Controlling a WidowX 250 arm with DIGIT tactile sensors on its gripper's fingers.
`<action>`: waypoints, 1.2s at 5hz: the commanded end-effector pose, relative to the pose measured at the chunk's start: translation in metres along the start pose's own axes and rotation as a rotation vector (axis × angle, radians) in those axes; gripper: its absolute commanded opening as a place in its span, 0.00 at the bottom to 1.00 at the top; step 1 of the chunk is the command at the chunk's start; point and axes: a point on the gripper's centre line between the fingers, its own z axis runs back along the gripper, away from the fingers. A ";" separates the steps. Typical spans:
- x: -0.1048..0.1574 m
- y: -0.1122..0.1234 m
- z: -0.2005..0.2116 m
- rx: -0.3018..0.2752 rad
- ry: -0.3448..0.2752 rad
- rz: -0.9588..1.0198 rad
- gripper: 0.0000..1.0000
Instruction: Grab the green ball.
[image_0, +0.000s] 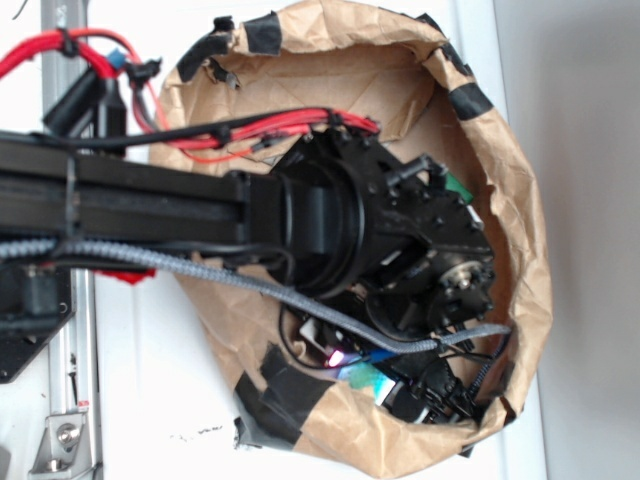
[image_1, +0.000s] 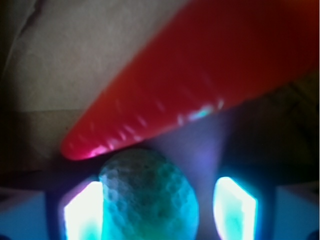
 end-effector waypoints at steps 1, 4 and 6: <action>-0.013 0.023 0.033 0.025 -0.050 -0.052 0.00; -0.006 0.076 0.179 0.155 -0.540 -0.416 0.00; -0.007 0.085 0.189 0.120 -0.666 -0.629 0.00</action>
